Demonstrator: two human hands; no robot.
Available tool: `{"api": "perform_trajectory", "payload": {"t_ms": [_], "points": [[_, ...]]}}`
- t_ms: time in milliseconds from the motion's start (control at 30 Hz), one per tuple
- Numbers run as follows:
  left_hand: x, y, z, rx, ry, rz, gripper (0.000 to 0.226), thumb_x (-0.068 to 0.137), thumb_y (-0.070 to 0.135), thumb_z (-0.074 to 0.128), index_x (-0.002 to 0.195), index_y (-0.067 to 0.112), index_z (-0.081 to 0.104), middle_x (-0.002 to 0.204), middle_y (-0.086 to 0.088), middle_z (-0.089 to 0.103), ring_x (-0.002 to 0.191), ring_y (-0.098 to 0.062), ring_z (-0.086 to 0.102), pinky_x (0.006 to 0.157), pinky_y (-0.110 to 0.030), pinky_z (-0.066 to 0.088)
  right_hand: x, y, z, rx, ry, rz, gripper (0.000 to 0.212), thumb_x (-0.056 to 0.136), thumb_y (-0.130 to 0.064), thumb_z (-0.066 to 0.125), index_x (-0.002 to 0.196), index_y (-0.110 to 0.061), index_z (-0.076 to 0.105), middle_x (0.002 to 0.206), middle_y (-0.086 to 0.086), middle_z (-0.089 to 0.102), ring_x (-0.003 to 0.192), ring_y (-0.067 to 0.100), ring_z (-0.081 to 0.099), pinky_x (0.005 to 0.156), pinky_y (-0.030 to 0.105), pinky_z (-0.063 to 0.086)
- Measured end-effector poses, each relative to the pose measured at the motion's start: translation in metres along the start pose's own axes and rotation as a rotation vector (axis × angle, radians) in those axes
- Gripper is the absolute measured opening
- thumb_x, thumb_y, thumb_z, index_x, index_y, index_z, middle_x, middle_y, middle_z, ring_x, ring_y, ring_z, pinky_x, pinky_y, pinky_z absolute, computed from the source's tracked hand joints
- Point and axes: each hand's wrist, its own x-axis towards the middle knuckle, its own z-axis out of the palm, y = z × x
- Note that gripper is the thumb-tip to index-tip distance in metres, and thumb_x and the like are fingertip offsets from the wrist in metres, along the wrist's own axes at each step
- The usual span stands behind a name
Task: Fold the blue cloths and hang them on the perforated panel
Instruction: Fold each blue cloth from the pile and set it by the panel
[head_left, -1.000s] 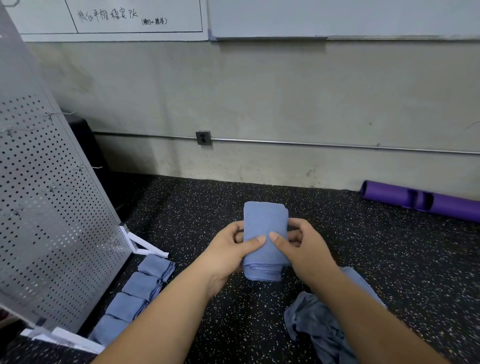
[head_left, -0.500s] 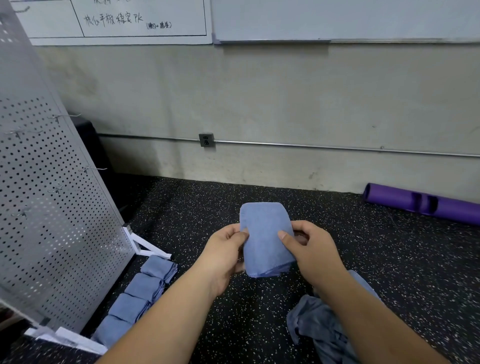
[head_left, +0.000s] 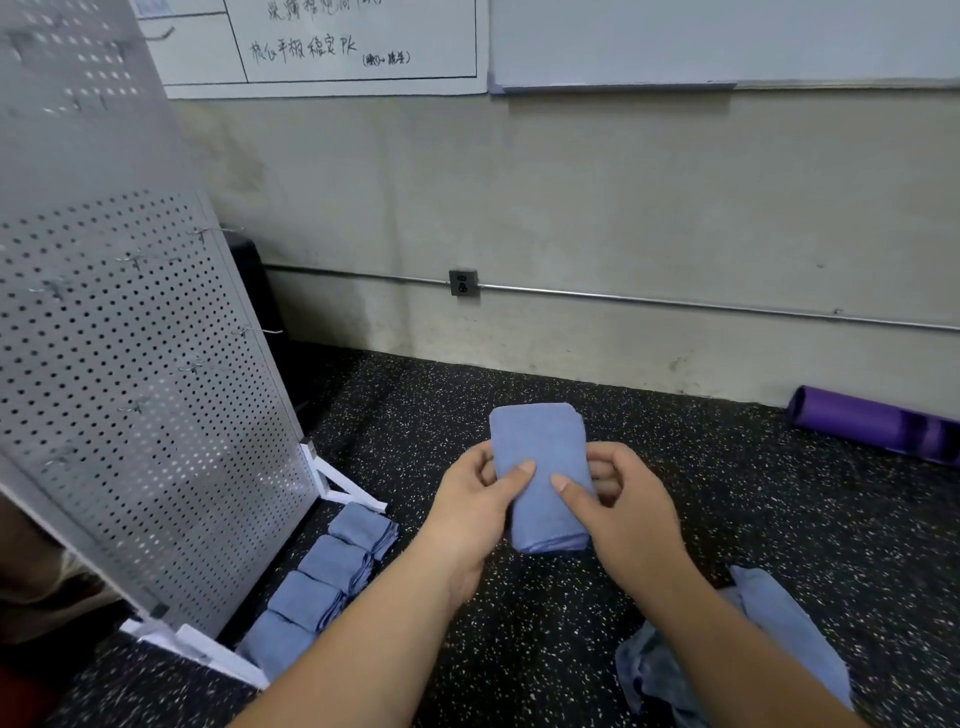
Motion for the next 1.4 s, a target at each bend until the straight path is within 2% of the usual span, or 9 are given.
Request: {"api": "perform_trajectory", "payload": {"t_ms": [133, 300, 433, 700, 833, 1000, 1167, 1300, 1400], "points": [[0.002, 0.005, -0.023, -0.078, 0.043, 0.008, 0.025, 0.107, 0.015, 0.062, 0.132, 0.009, 0.064, 0.118, -0.009, 0.08, 0.111, -0.028, 0.076, 0.095, -0.046, 0.061, -0.003, -0.006, 0.028, 0.145, -0.145, 0.065, 0.059, 0.094, -0.048, 0.077, 0.144, -0.033, 0.051, 0.124, -0.012, 0.072, 0.107, 0.006, 0.073, 0.096, 0.037, 0.06], [0.005, 0.008, -0.054, -0.146, 0.099, -0.041, 0.024, 0.11, 0.019, 0.059, 0.133, 0.012, 0.061, 0.121, -0.01, 0.079, 0.11, -0.029, 0.077, 0.102, -0.053, 0.06, -0.004, -0.019, 0.066, 0.321, -0.22, 0.107, 0.046, 0.099, -0.023, 0.075, 0.142, -0.02, 0.057, 0.115, -0.004, 0.08, 0.103, 0.014, 0.078, 0.093, 0.043, 0.064], [0.007, -0.01, -0.086, 0.024, 0.117, -0.06, 0.051, 0.097, 0.015, 0.078, 0.142, 0.025, 0.055, 0.127, 0.001, 0.076, 0.115, -0.021, 0.075, 0.105, -0.048, 0.058, -0.002, -0.017, 0.098, 0.337, -0.219, 0.132, 0.048, 0.095, -0.013, 0.079, 0.139, -0.019, 0.061, 0.107, 0.001, 0.082, 0.096, 0.019, 0.08, 0.084, 0.04, 0.065], [0.005, -0.038, -0.162, 0.174, 0.348, -0.063, 0.075, 0.094, 0.019, 0.082, 0.148, 0.043, 0.035, 0.134, 0.001, 0.068, 0.119, -0.019, 0.069, 0.107, -0.044, 0.056, 0.001, 0.002, 0.167, 0.116, -0.52, 0.048, 0.053, 0.112, -0.019, 0.053, 0.151, -0.054, 0.045, 0.101, -0.001, 0.082, 0.096, 0.019, 0.079, 0.097, 0.049, 0.059], [0.004, -0.079, -0.196, 0.226, 0.453, -0.13, 0.105, 0.09, 0.036, 0.081, 0.167, 0.047, 0.01, 0.145, -0.006, 0.064, 0.125, -0.019, 0.067, 0.113, -0.044, 0.051, -0.001, 0.039, 0.21, 0.013, -0.623, 0.048, 0.06, 0.111, -0.015, 0.048, 0.146, -0.064, 0.049, 0.124, -0.013, 0.076, 0.114, 0.014, 0.073, 0.106, 0.05, 0.056], [-0.001, -0.134, -0.22, 0.027, 0.624, -0.18, 0.092, 0.094, 0.016, 0.071, 0.162, 0.054, 0.022, 0.145, -0.002, 0.064, 0.12, -0.021, 0.07, 0.1, -0.038, 0.059, -0.007, 0.071, 0.266, -0.142, -0.749, 0.005, 0.051, 0.109, -0.011, 0.051, 0.138, -0.053, 0.056, 0.146, -0.015, 0.061, 0.127, 0.006, 0.059, 0.103, 0.018, 0.044], [-0.013, -0.177, -0.269, -0.015, 0.749, -0.181, 0.085, 0.098, 0.006, 0.074, 0.162, 0.042, 0.031, 0.14, -0.002, 0.067, 0.12, -0.017, 0.071, 0.105, -0.039, 0.058, -0.015, 0.11, 0.324, -0.185, -0.922, 0.011, 0.057, 0.101, -0.016, 0.069, 0.15, -0.043, 0.057, 0.147, -0.021, 0.059, 0.131, -0.002, 0.057, 0.118, 0.034, 0.046], [-0.009, -0.209, -0.319, -0.066, 0.878, -0.232, 0.078, 0.099, -0.001, 0.07, 0.159, 0.035, 0.035, 0.095, 0.007, 0.078, 0.081, -0.008, 0.074, 0.074, -0.021, 0.06, -0.02, 0.139, 0.386, -0.145, -1.011, 0.031, 0.058, 0.101, -0.011, 0.069, 0.148, -0.044, 0.059, 0.147, -0.021, 0.06, 0.134, 0.001, 0.058, 0.117, 0.037, 0.048], [0.0, -0.218, -0.343, -0.072, 0.955, -0.278, 0.074, 0.1, 0.002, 0.068, 0.155, 0.039, 0.037, 0.108, 0.005, 0.073, 0.087, -0.012, 0.074, 0.074, -0.022, 0.059, -0.024, 0.161, 0.427, -0.154, -1.009, 0.035, 0.058, 0.1, -0.009, 0.069, 0.149, -0.039, 0.059, 0.15, -0.013, 0.06, 0.136, 0.007, 0.057, 0.12, 0.04, 0.045]]}}
